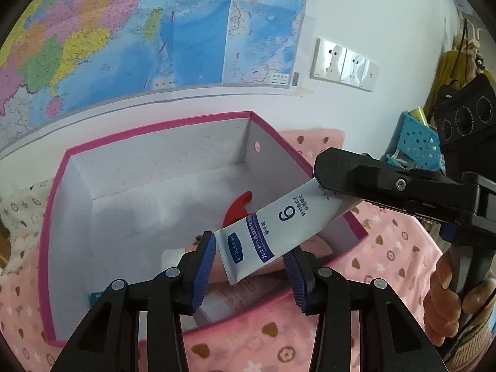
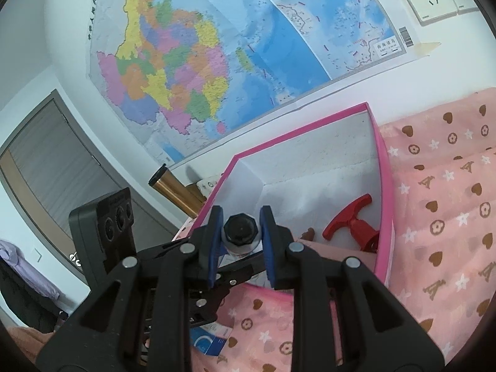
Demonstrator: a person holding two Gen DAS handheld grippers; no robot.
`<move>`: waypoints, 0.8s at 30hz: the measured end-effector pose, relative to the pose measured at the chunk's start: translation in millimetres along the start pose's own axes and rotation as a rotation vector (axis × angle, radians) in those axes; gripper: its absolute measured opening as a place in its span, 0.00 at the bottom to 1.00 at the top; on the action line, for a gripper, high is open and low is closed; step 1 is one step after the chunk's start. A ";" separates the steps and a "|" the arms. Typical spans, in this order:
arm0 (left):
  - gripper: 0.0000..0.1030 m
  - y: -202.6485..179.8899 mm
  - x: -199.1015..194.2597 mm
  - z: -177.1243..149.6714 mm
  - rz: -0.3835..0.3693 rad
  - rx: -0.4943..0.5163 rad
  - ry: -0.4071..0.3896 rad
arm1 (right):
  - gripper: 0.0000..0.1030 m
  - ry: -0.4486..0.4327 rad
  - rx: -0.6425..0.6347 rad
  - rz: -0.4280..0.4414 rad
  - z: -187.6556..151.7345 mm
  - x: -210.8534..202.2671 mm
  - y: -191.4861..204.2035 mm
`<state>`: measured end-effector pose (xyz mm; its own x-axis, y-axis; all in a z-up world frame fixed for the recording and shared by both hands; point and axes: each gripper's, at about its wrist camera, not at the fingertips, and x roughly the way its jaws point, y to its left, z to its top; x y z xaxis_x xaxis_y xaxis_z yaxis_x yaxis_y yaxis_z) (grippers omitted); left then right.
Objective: Organize rigid objects
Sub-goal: 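Lift and carry the white tube with the right gripper over the magenta box, then open the right gripper to drop the white tube into the box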
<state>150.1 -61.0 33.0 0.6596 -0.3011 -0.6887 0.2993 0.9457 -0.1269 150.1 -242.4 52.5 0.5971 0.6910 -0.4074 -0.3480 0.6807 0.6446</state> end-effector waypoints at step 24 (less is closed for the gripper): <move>0.43 -5.0 29.3 -2.7 0.078 0.030 0.049 | 0.35 0.034 -0.039 -0.241 -0.3 16.7 -34.5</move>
<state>166.0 -74.2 11.5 0.6471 -0.2199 -0.7300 0.2697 0.9616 -0.0507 171.9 -254.3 23.3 0.6421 0.5150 -0.5679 -0.2267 0.8352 0.5010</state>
